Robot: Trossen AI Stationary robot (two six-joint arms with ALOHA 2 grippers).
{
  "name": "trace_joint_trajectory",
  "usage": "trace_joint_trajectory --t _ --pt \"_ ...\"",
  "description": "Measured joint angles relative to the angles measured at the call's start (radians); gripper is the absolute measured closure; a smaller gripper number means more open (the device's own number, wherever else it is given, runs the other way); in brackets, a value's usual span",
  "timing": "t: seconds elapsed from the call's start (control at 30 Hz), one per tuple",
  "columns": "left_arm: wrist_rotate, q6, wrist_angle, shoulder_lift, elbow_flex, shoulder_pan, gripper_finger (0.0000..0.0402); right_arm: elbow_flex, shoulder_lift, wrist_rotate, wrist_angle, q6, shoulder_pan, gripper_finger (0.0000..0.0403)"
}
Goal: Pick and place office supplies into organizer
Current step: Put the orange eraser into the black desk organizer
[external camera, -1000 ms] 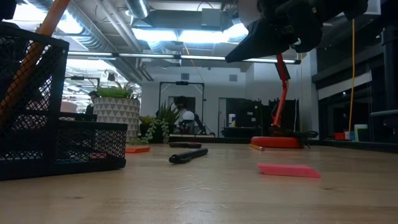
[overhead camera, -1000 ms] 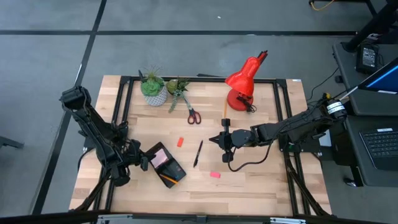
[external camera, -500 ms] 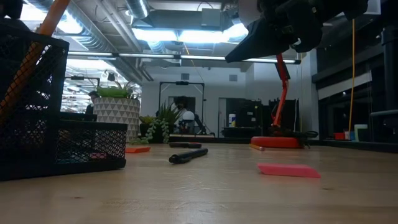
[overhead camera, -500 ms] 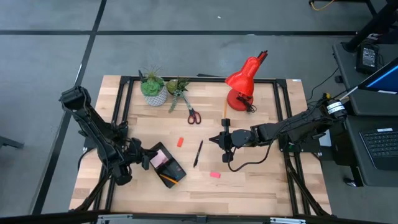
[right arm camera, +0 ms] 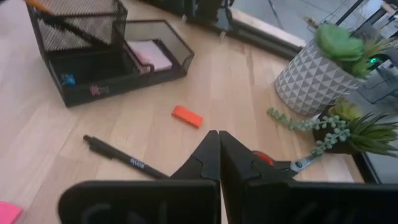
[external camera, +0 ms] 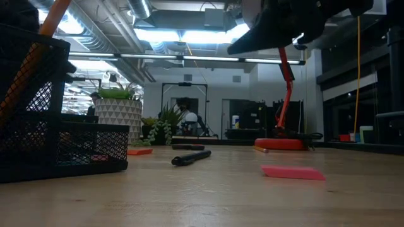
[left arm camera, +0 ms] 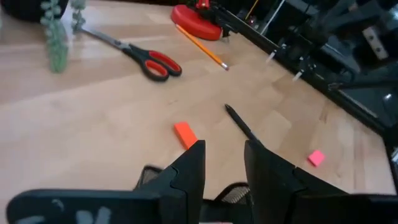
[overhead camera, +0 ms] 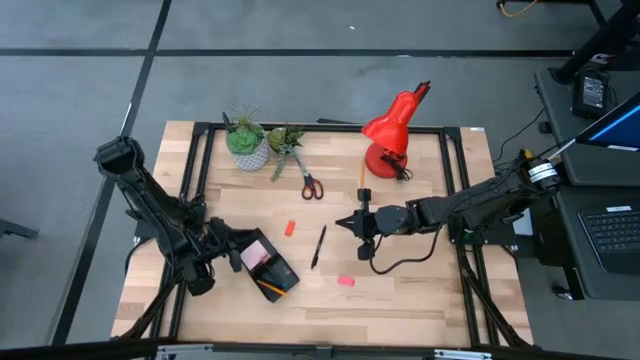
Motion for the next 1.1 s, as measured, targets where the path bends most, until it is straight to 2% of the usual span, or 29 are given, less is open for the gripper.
trace_joint_trajectory --t 0.33,0.43,0.53,0.83,0.93,1.1 --pt "0.235 0.562 0.001 -0.040 0.156 0.200 0.0325 0.000 -0.062 -0.001 -0.015 0.002 -0.035 0.0402" --pt "0.266 0.714 0.001 -0.040 0.194 0.271 0.0330 0.001 -0.064 -0.032 -0.038 -0.003 -0.063 0.0402" --pt "0.295 0.849 -0.001 -0.040 0.230 0.340 0.0331 0.001 -0.066 -0.110 -0.047 0.010 -0.101 0.0402" --pt "0.452 1.136 -0.007 -0.041 0.256 0.522 0.0333 -0.078 -0.065 -0.146 -0.034 0.098 -0.164 0.0402" --pt "0.513 1.214 -0.007 -0.041 0.256 0.574 0.0342 -0.116 -0.066 -0.146 -0.009 0.136 -0.174 0.0402" --pt "0.546 1.306 -0.006 -0.041 0.256 0.636 0.0368 -0.119 -0.066 -0.145 -0.046 0.240 -0.203 0.0403"
